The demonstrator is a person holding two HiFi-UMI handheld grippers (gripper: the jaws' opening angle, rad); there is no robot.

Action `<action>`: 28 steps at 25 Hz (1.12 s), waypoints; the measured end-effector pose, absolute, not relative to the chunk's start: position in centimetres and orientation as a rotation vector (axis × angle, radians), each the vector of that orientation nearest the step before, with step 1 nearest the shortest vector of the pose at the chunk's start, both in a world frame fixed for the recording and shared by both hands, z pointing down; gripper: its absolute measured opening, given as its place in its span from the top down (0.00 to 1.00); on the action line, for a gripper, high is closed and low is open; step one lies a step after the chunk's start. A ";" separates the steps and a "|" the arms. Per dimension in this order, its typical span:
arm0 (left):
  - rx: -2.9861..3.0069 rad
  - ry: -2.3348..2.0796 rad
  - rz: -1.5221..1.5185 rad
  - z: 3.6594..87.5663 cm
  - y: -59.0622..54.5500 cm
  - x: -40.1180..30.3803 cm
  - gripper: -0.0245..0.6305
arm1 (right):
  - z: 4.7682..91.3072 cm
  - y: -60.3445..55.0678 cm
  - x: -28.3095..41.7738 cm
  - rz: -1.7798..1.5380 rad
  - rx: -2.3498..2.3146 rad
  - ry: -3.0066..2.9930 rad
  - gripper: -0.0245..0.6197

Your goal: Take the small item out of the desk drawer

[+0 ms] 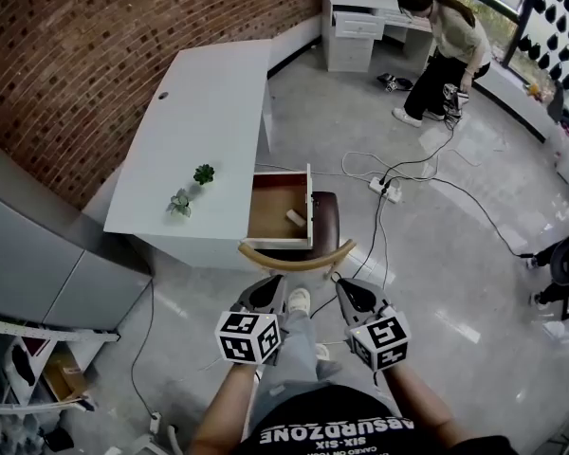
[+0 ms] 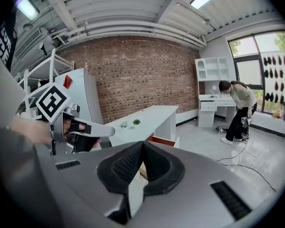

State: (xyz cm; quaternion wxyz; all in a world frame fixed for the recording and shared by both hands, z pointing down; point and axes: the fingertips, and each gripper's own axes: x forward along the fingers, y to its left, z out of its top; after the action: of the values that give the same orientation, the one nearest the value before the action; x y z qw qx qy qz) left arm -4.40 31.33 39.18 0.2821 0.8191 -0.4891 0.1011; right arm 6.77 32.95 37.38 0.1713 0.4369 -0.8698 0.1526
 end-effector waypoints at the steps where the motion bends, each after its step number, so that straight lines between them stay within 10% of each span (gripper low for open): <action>1: 2.190 -1.303 0.270 39.4 30.7 -4.4 0.95 | 37.7 32.4 6.7 0.440 1.240 -2.464 0.97; 28: 2.037 -1.313 0.273 42.8 13.0 -5.9 0.85 | 39.4 16.2 5.8 0.483 1.217 -2.399 0.97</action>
State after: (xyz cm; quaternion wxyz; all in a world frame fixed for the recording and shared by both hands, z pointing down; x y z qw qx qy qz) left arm -5.90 12.97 42.76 0.3442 0.7842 -0.5054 0.1051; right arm 5.79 16.23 39.43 0.2028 0.4361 -0.8595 0.1732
